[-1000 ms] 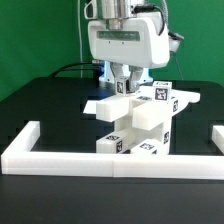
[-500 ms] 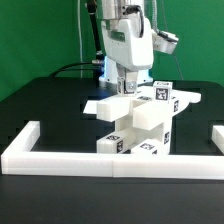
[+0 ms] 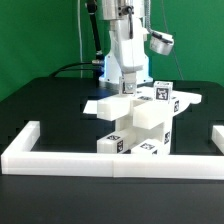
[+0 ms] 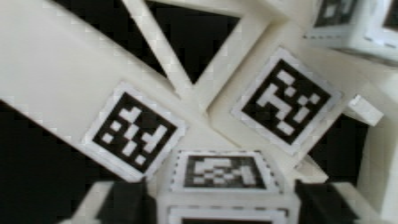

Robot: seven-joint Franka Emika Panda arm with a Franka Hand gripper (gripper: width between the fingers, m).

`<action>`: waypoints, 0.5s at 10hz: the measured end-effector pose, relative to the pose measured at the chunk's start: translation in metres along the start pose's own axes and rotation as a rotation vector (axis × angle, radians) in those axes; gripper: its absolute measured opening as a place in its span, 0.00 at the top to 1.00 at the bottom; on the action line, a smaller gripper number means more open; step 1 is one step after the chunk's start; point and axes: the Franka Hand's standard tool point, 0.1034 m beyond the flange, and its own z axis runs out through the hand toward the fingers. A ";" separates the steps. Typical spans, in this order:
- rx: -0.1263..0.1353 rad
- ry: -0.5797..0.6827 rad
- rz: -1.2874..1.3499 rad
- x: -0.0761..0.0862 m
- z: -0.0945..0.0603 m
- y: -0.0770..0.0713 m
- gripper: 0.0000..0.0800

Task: Assemble chair

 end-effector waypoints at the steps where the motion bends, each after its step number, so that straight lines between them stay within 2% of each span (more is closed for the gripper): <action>1: 0.000 0.001 -0.092 0.000 0.000 0.000 0.29; 2: 0.000 0.001 -0.180 0.000 0.000 0.000 0.21; 5: 0.002 0.004 -0.488 0.002 0.000 0.000 0.19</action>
Offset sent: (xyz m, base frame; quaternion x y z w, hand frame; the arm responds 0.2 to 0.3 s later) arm 0.0023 0.0003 -0.0002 0.0003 0.0042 -0.2400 0.9708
